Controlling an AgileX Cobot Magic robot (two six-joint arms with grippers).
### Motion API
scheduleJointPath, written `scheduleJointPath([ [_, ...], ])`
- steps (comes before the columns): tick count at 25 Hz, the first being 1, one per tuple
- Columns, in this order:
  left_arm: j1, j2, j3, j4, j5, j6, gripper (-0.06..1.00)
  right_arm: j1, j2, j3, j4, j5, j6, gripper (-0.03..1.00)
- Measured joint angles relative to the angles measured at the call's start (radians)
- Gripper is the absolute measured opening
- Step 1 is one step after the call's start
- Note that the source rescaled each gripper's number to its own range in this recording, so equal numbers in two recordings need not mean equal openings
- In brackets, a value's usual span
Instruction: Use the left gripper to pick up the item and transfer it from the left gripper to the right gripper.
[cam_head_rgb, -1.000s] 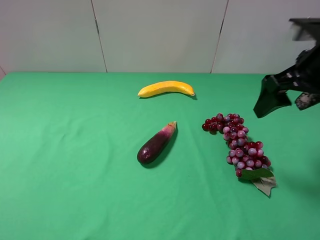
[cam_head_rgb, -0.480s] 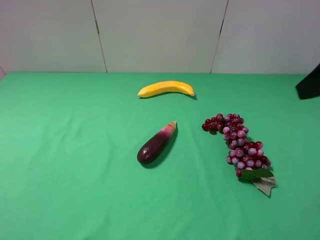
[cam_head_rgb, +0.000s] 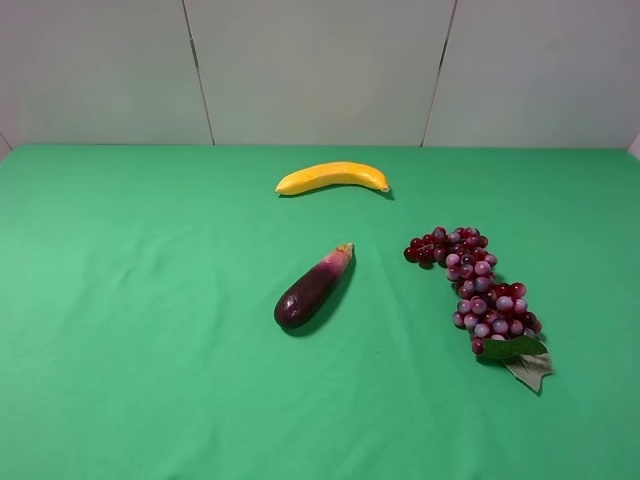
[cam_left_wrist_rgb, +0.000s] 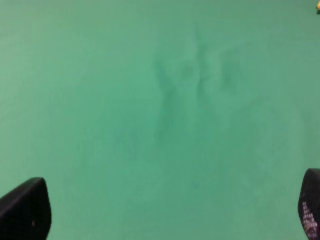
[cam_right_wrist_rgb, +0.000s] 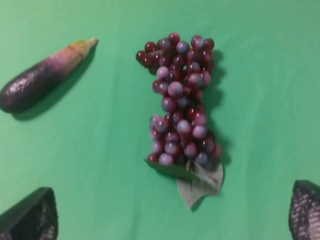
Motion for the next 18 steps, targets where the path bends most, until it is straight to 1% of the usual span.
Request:
scheduleJointPath([
  [2, 0.000, 0.000, 0.000, 0.000, 0.000, 0.000, 1.00, -0.012, -0.058, 0.050, 0.000, 0.000, 0.002, 1.00],
  [4, 0.000, 0.000, 0.000, 0.000, 0.000, 0.000, 1.00, -0.048, -0.123, 0.103, 0.000, -0.005, 0.002, 1.00],
  [6, 0.000, 0.000, 0.000, 0.000, 0.000, 0.000, 1.00, -0.105, -0.184, 0.144, -0.001, -0.023, -0.003, 1.00],
  [10, 0.000, 0.000, 0.000, 0.000, 0.000, 0.000, 1.00, -0.214, -0.314, 0.209, -0.006, -0.063, -0.061, 1.00],
  [12, 0.000, 0.000, 0.000, 0.000, 0.000, 0.000, 1.00, -0.253, -0.377, 0.230, -0.008, -0.079, -0.085, 1.00],
  [15, 0.000, 0.000, 0.000, 0.000, 0.000, 0.000, 1.00, -0.288, -0.462, 0.237, -0.012, -0.111, -0.095, 1.00],
  [18, 0.000, 0.000, 0.000, 0.001, 0.000, 0.000, 1.00, -0.288, -0.479, 0.237, -0.022, -0.119, -0.095, 1.00],
])
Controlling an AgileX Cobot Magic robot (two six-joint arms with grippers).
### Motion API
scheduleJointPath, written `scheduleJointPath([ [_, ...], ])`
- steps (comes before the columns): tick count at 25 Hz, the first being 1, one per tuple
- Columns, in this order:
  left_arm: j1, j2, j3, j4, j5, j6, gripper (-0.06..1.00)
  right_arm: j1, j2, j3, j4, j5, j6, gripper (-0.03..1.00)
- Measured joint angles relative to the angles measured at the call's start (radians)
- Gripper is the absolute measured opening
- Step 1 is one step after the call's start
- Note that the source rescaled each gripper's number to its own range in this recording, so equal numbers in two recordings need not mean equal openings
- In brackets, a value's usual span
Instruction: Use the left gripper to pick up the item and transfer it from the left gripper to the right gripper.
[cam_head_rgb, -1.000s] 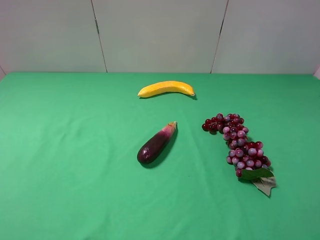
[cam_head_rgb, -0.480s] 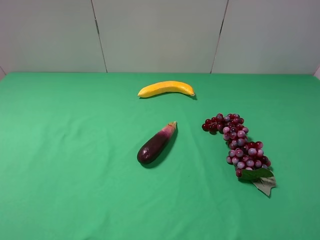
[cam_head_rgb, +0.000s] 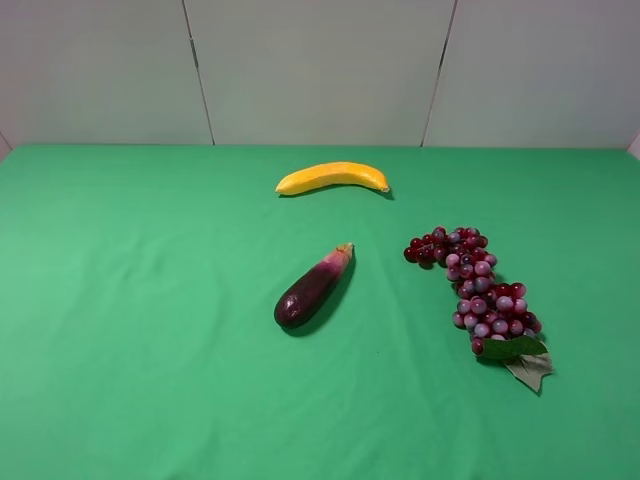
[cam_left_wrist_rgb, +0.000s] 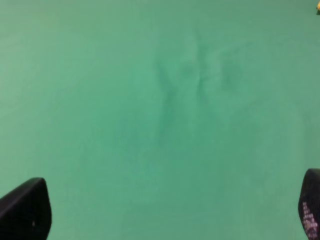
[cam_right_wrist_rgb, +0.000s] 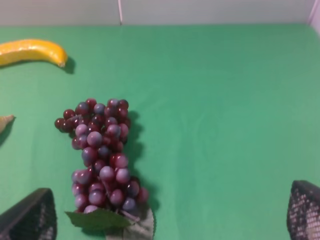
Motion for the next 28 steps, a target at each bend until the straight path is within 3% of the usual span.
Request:
scheduleJointPath([
  [9, 0.000, 0.000, 0.000, 0.000, 0.000, 0.000, 1.00, 0.000, -0.001, 0.033, -0.019, -0.066, 0.000, 1.00],
  [28, 0.000, 0.000, 0.000, 0.000, 0.000, 0.000, 1.00, 0.000, -0.001, 0.037, -0.020, -0.082, 0.000, 1.00],
])
